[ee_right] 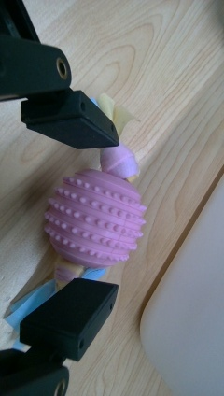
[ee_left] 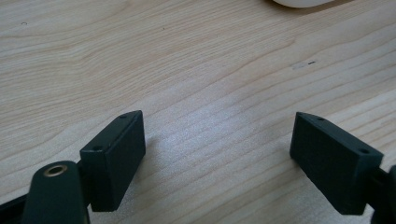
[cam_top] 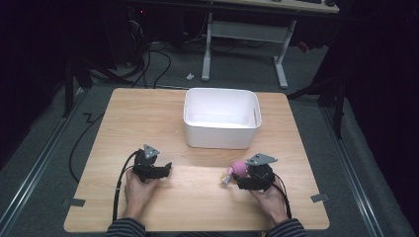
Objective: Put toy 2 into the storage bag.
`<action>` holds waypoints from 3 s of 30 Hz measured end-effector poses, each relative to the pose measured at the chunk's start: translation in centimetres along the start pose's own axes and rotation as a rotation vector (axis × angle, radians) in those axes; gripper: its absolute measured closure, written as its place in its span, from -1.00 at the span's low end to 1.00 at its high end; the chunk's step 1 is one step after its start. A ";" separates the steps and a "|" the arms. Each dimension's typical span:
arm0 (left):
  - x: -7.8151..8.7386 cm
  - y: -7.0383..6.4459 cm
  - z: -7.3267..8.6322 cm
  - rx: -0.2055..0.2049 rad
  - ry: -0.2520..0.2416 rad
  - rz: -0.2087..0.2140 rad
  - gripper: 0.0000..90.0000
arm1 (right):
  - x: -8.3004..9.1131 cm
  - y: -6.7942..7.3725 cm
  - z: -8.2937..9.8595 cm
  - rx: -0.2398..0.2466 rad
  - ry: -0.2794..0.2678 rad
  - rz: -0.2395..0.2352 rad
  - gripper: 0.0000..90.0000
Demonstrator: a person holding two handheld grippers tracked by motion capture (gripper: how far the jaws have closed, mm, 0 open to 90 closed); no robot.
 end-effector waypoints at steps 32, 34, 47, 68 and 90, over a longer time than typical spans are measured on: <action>0.0 0.0 0.0 -0.001 0.003 0.002 -0.63 | -1.5 -0.6 0.1 0.059 0.001 0.041 -0.24; 0.0 0.0 0.0 -0.001 0.002 0.002 -0.62 | -1.5 -0.6 0.1 0.062 -0.002 0.042 -0.23; 0.0 -0.1 0.0 -0.006 -0.004 0.009 -0.58 | 0.6 -1.0 -0.3 0.018 -0.046 0.008 -0.23; 0.0 -0.1 0.0 -0.006 -0.006 0.012 -0.55 | 5.1 -3.1 -0.7 -0.069 -0.102 -0.055 -0.23; 0.1 -0.1 0.0 -0.005 -0.005 0.014 -0.54 | 10.1 -5.2 -5.4 -0.064 -0.175 -0.086 -0.23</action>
Point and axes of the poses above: each handheld gripper's, and its own axes: x roughly backward along the jaws, z roughly out of its underside, y roughly to its left, the point moved 9 cm from there along -x, roughly forward along the jaws, and after that the axes turned 9 degrees about -x, right-handed, at the moved point
